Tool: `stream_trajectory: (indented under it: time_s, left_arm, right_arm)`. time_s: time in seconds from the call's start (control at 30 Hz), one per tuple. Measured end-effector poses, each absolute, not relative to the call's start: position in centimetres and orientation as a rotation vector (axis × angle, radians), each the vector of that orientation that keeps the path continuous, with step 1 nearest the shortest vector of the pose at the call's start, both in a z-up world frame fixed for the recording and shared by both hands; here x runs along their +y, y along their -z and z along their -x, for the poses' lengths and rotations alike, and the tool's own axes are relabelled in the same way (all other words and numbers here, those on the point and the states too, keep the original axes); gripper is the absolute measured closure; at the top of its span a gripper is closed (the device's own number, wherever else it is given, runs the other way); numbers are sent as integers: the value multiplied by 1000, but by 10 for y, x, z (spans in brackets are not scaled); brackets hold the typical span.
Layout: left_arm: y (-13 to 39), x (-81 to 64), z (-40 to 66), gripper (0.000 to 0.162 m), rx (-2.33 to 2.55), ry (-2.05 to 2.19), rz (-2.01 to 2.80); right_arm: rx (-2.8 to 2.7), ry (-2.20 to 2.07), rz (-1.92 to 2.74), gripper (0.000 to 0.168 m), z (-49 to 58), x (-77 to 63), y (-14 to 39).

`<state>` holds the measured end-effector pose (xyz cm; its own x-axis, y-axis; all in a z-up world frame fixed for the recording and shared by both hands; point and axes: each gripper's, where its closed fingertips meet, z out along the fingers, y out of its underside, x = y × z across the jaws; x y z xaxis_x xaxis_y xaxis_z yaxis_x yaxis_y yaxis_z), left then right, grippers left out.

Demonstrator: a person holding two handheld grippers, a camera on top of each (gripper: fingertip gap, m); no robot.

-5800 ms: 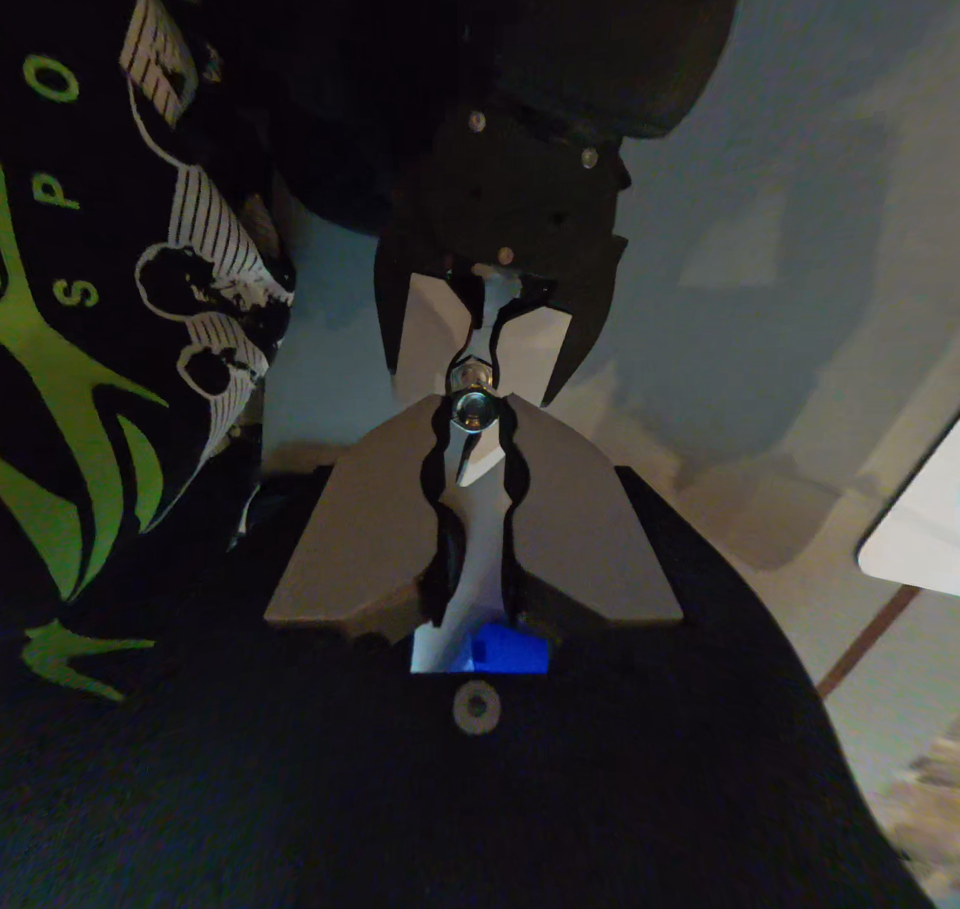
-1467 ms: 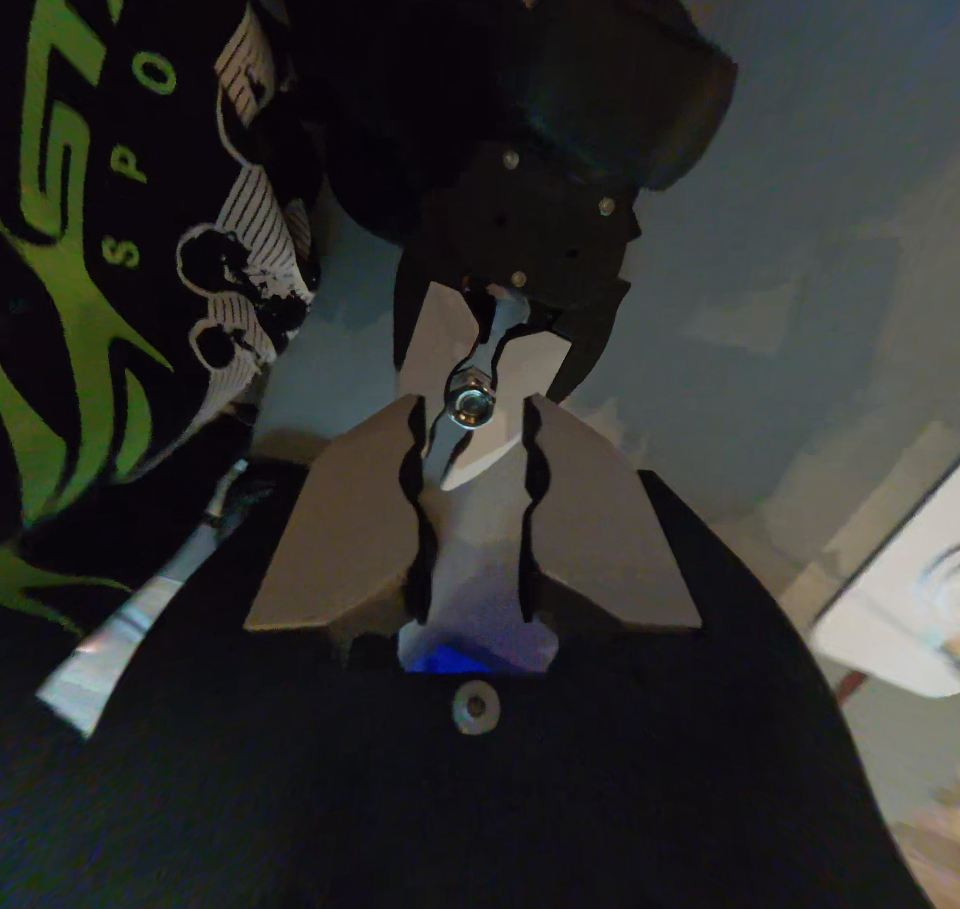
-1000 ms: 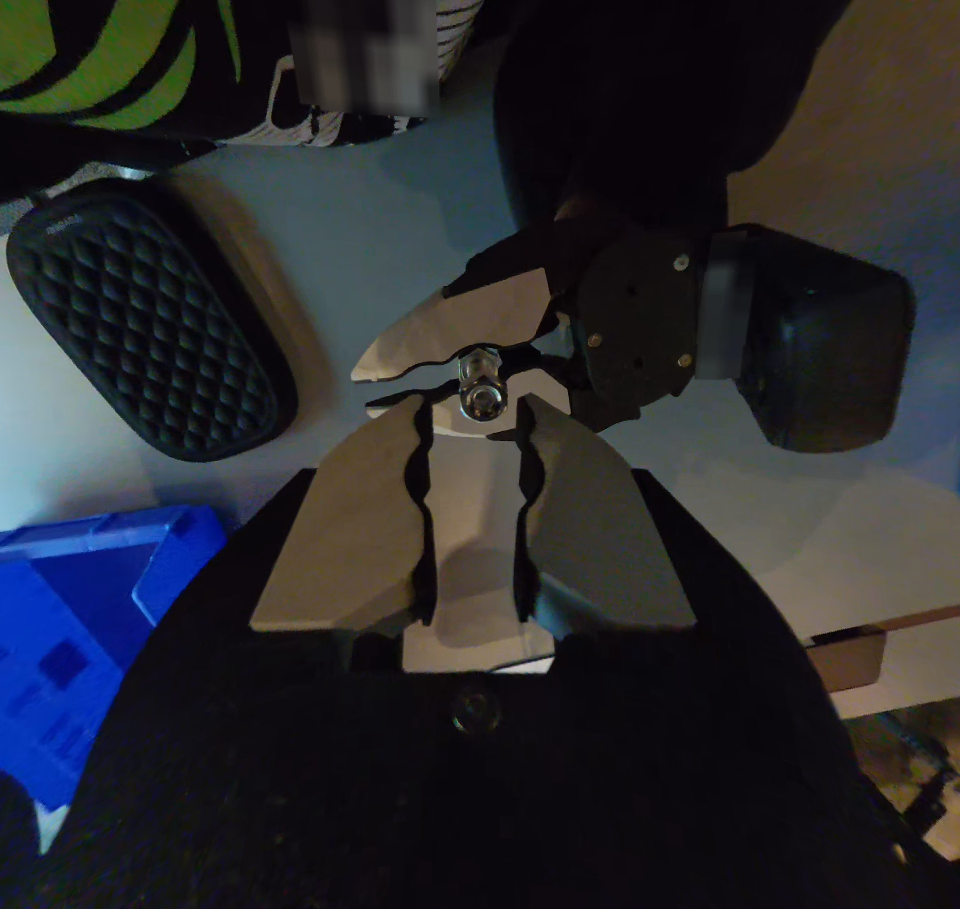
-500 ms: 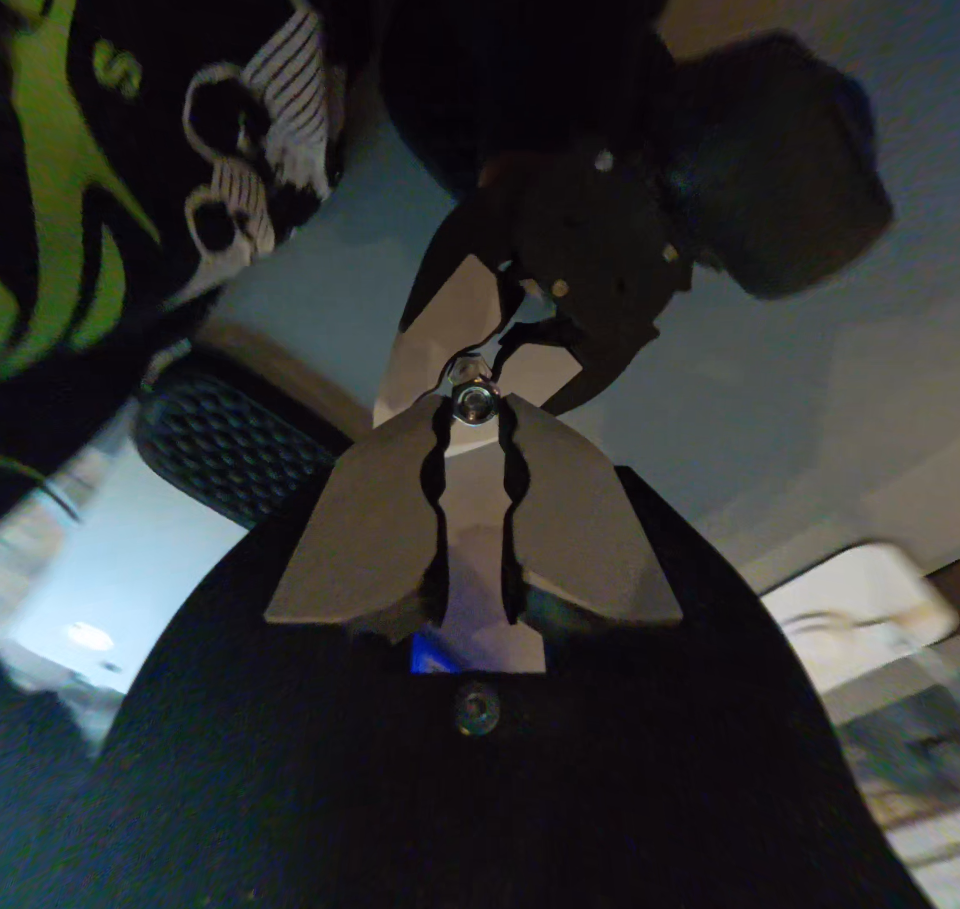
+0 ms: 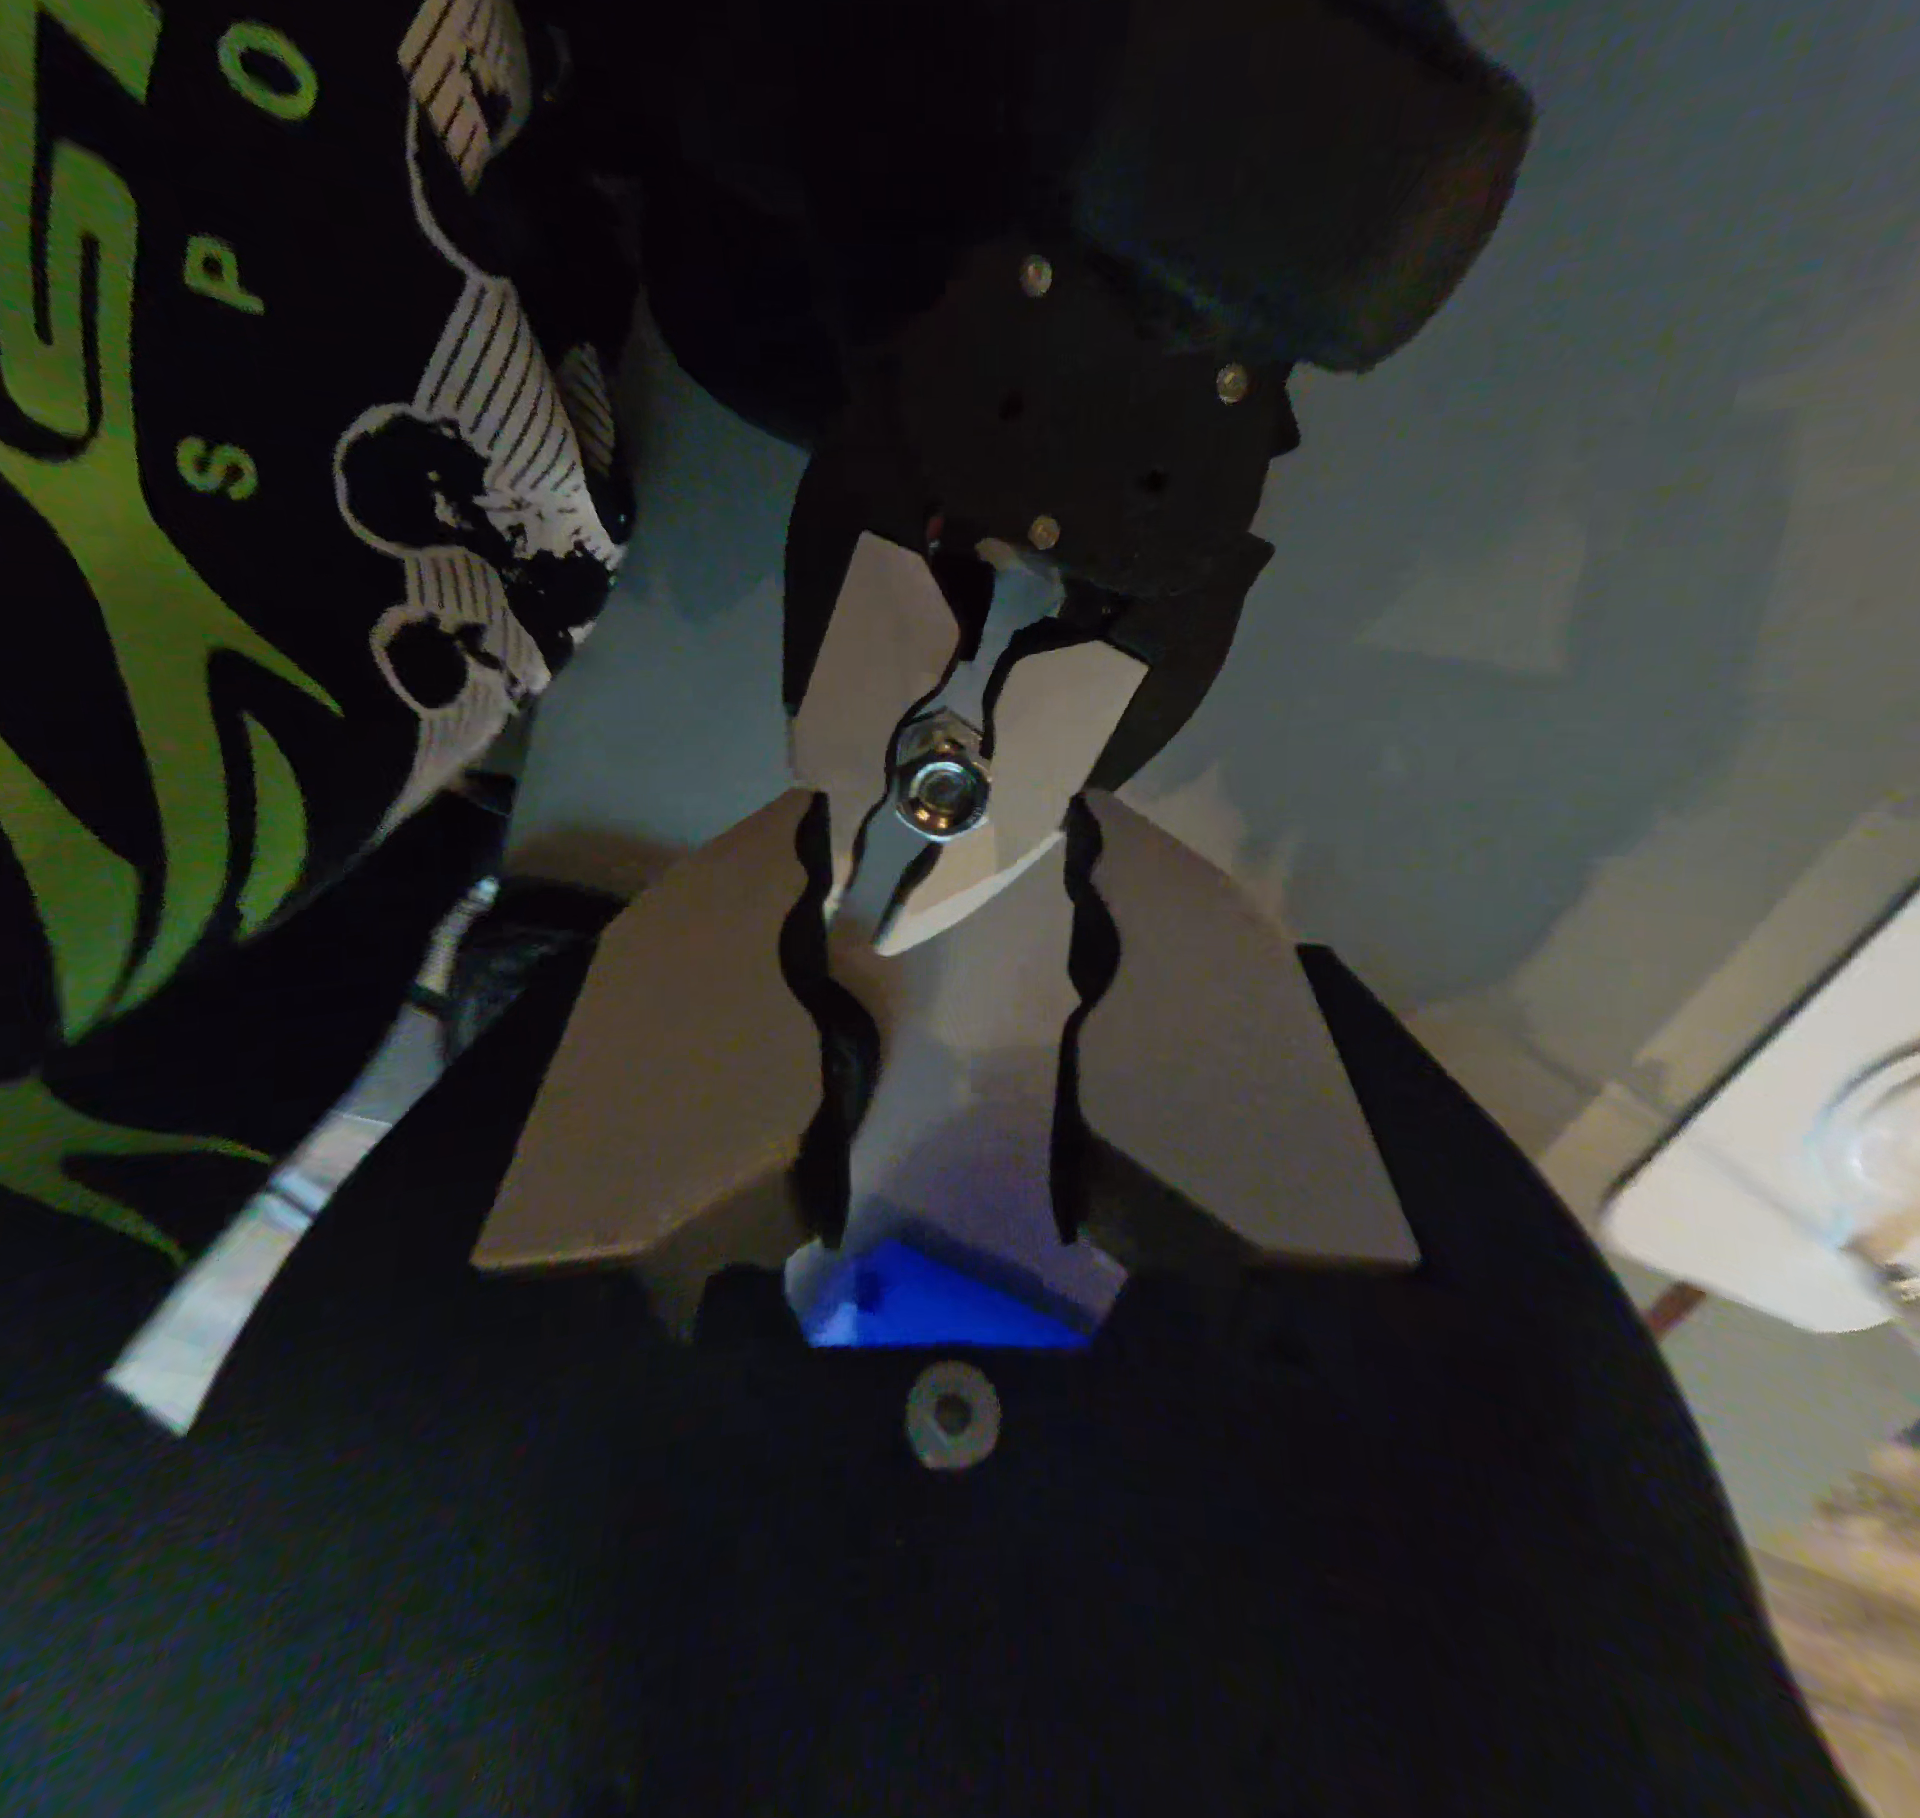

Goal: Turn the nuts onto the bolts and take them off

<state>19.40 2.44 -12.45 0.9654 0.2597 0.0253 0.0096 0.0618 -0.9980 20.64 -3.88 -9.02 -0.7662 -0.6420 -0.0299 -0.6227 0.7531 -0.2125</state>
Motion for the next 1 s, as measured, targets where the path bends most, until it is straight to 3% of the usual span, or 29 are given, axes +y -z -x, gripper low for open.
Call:
stream_trajectory:
  time_s: [0.03,0.23,0.57,0.8,1.0]
  left_arm:
    - [125,25,-195,150,-214,-188,1503]
    - [125,28,-198,150,-191,-172,1509]
    - [125,28,-198,150,-180,-176,1509]
    - [122,23,-190,151,-224,-223,1485]
    - [124,19,-181,151,-289,-265,1483]
  right_arm:
    - [2810,316,1149,124,-206,-40,86]
    - [2326,359,2086,128,-212,-33,81]
    - [2125,225,2235,151,-214,-37,96]
    - [2422,250,1962,152,-209,-43,94]
    - [2892,230,1107,152,-202,-46,96]
